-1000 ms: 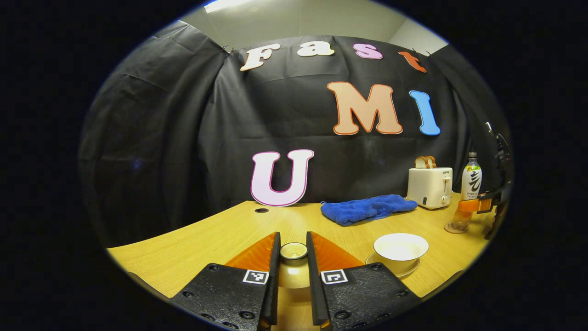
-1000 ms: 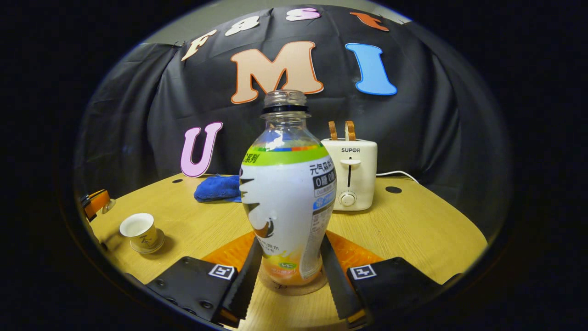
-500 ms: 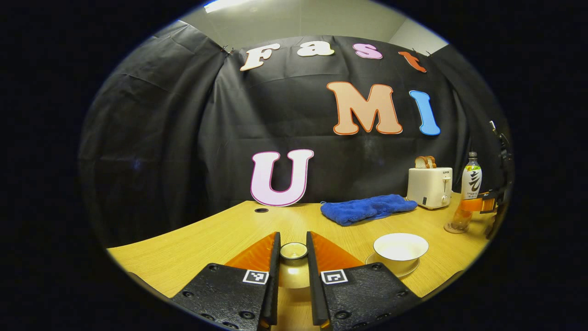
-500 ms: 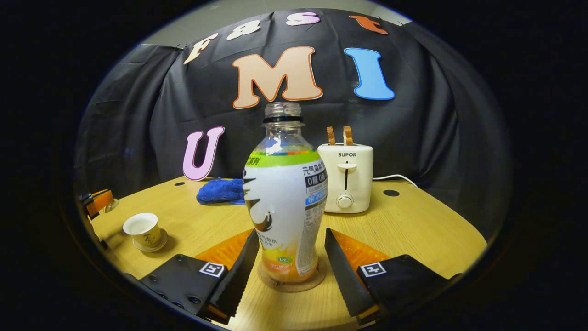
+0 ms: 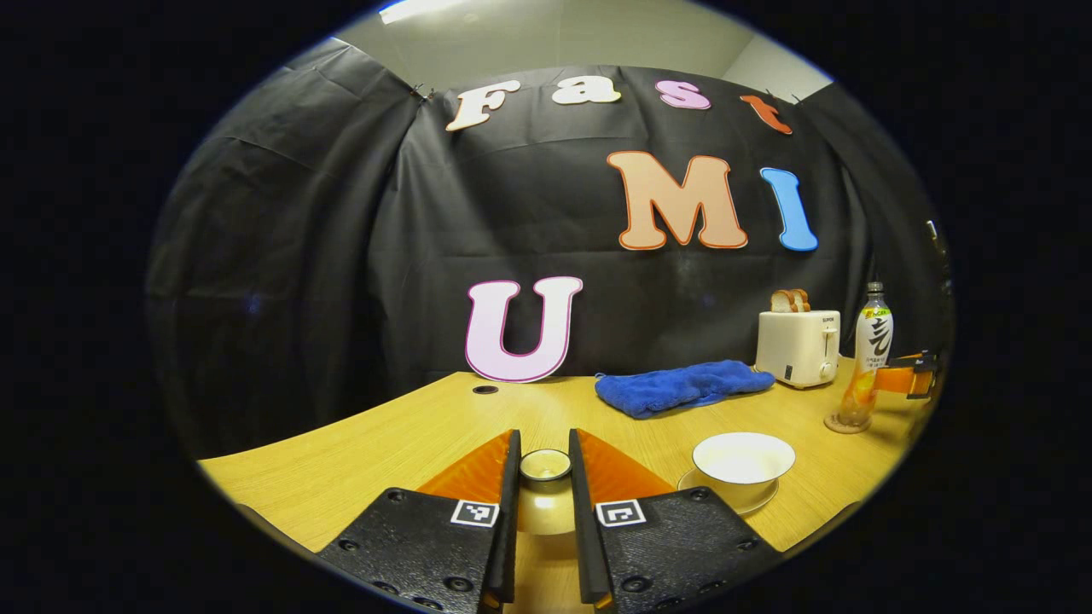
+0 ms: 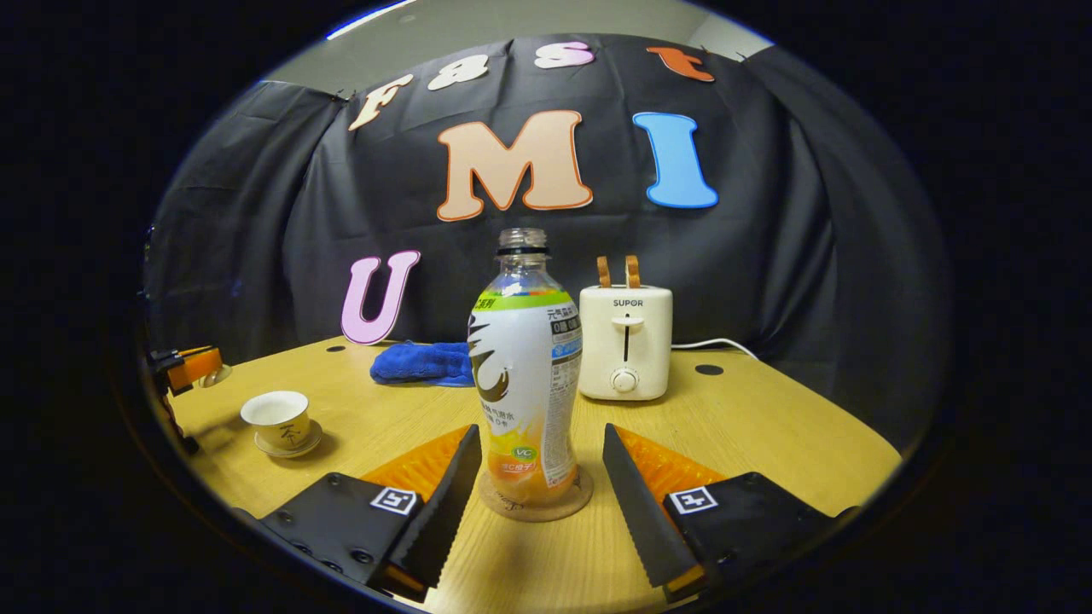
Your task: Open the teacup lid with one hand, grasp the water bottle and pour water into the teacup with the other hand; after pouring, place the water bottle on the coaster and then close the teacup lid.
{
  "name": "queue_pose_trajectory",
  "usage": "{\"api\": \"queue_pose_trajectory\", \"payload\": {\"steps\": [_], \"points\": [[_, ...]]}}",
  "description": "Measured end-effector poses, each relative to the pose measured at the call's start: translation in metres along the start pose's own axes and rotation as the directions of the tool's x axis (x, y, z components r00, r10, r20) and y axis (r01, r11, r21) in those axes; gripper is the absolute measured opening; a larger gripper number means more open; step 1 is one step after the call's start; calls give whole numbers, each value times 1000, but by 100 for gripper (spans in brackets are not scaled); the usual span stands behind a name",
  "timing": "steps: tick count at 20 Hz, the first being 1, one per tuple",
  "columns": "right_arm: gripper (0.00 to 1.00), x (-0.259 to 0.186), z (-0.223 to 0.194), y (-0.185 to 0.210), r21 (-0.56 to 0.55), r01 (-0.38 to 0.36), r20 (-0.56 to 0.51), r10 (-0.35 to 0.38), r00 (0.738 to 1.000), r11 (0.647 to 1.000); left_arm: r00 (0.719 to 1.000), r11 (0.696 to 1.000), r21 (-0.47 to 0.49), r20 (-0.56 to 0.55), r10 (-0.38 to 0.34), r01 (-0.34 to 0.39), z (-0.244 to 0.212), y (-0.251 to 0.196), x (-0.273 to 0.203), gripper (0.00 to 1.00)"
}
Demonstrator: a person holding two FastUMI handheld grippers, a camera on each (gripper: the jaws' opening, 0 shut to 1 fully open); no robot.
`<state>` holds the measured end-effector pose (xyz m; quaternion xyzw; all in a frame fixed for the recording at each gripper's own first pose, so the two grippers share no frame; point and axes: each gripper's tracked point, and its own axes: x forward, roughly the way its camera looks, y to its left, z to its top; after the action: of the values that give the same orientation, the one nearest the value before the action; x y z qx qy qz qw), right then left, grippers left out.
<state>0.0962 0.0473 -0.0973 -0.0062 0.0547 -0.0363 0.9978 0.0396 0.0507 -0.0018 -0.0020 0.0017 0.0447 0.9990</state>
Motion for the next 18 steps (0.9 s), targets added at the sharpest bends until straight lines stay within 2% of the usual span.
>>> {"api": "queue_pose_trajectory", "payload": {"steps": [6, 7, 10, 13, 18], "points": [[88, -6, 10, 1, 20, 5, 77, -7, 997, 1000, 1000, 1000, -2, -1, -21, 21, -1, -13, 1, 27], [90, -7, 10, 2, 16, 3, 86, -5, 996, 1000, 1000, 1000, -3, 0, -31, 31, -1, -17, 1, 27], [89, -7, 16, -4, 26, 33, 123, -36, 992, 999, 998, 998, -2, -4, -63, 63, -1, -33, 5, 27], [90, -13, 15, -10, 28, 65, 124, -68, 990, 997, 991, 991, -3, -8, -130, 130, -2, -60, 11, 27], [90, -17, 15, -7, 28, 58, 125, -62, 990, 998, 975, 975, -1, -6, -223, 223, -1, -98, 19, 27]]}}
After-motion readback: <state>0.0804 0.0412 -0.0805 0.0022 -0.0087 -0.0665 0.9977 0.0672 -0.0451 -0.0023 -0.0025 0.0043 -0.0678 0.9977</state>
